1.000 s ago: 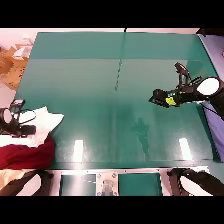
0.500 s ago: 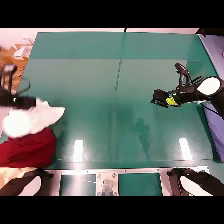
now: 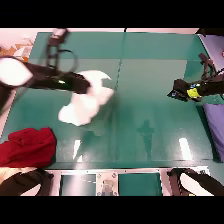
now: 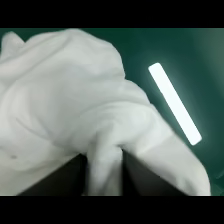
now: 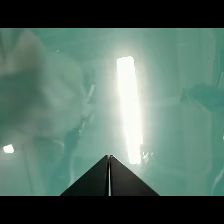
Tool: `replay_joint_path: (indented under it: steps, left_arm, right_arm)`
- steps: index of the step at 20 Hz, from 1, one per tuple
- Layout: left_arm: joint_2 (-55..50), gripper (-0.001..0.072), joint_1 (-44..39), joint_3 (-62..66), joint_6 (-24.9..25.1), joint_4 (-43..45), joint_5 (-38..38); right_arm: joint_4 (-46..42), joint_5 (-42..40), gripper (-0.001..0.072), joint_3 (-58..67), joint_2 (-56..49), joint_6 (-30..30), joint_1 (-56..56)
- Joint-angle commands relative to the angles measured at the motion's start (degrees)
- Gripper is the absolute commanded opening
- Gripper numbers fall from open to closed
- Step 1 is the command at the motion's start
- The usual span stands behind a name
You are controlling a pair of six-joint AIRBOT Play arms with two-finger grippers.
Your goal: Fold the shirts.
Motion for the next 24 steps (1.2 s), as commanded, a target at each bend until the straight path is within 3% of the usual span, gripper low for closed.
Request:
replay_joint_path:
  steps: [1,2,4,6,9,11,14,19,24]
  left_arm:
    - [-6.08,0.0697,-8.33,0.13,-1.73,-3.74,4.37]
    - [-7.28,0.0714,-8.37,0.15,-2.62,-4.98,3.56]
    - [-7.13,0.0714,-5.79,0.61,-2.51,-4.72,1.73]
    - [-6.54,0.0714,-0.09,1.99,-2.47,-3.72,-2.91]
    - [-6.4,0.0714,9.62,0.92,-2.56,0.42,-10.1]
    - [-6.4,0.0714,14.8,-3.32,-2.51,1.81,-10.91]
    - [-6.45,0.0714,19.54,-14.67,-2.51,1.64,-5.25]
    - [-6.49,0.0713,20.81,-27.17,-2.03,-3.23,11.41]
    - [-13.94,0.0713,20.81,-27.74,1.97,-9.07,11.56]
  right_arm:
    - [0.04,2.78,0.0247,1.22,0.15,-0.11,-2.62]
    - [0.02,3.06,0.0322,1.22,0.15,-0.11,-2.62]
    - [0.02,4.24,0.0337,1.11,0.15,-0.66,-2.62]
    - [0.07,4.2,0.0429,-0.33,0.15,-1.62,-2.51]
    - [1.97,-0.13,0.0431,-7.58,0.0,-2.6,-1.86]
    - [7.78,-6.29,0.0429,-14.21,-0.81,-5.84,-0.9]
    - [17.42,-13.84,0.0426,-19.04,-6.84,-12.13,1.05]
    - [27.32,-17.77,0.0387,-13.31,-22.91,-18.95,1.66]
    - [27.76,-17.77,0.0387,-3.28,-34.36,-19.45,4.83]
